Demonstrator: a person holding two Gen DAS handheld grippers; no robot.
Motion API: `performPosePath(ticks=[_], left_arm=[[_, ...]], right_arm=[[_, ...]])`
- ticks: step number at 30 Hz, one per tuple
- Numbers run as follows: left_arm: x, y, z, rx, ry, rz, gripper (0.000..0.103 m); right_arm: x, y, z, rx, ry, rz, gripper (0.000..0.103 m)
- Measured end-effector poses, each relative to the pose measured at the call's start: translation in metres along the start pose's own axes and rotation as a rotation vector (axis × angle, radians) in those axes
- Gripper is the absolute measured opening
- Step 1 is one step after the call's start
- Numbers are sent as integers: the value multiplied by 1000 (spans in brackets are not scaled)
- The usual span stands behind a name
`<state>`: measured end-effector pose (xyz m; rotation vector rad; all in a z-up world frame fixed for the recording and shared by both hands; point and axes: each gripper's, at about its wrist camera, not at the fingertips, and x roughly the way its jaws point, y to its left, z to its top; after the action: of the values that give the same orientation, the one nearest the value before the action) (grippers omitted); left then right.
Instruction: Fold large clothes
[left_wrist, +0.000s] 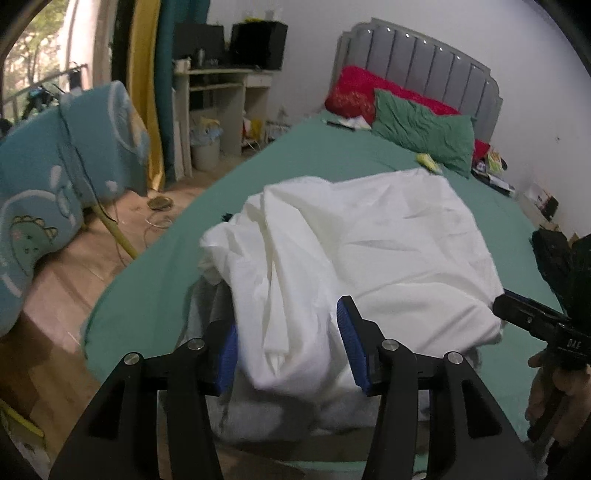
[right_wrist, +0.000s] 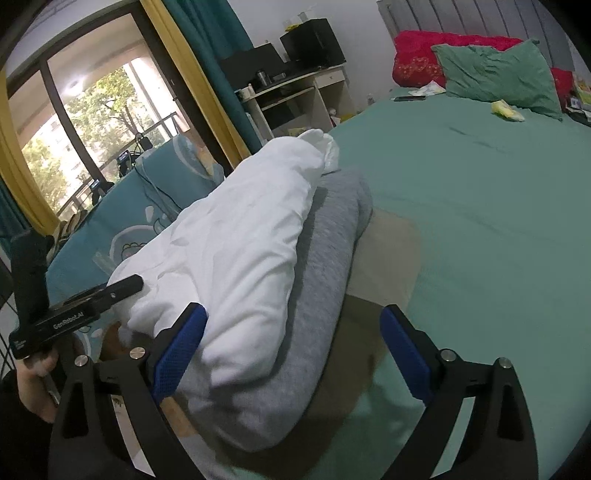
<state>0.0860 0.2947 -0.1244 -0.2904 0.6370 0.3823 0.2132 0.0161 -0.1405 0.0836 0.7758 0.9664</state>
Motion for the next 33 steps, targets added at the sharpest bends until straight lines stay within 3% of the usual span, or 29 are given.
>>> performPosePath(ticks=[3,8,23,28,31,33], left_arm=[[-22,-12,-9,-28,-52,55,52],[-51,-49,-28,-1,-98,23,52],[-76,-153,-69,45,-34,-146,52],[-85,-187,-78,72,-30,-247,52],[-91,-213,-87,116,-39,-204,52],[-96,-228,-91,127,-49,-219,53]], right_arm=[[-14,-2,-6,-16,1,-8,94],[-34,-17,-27,-25,33,-41,94],[-137,-81,-83,80,13,-154,94],[-168,-100,-99,127,16,-170,94],[-188,-109,-109,139,-2,-200,94],[-204,-117,-114,162,-15,-222,94]])
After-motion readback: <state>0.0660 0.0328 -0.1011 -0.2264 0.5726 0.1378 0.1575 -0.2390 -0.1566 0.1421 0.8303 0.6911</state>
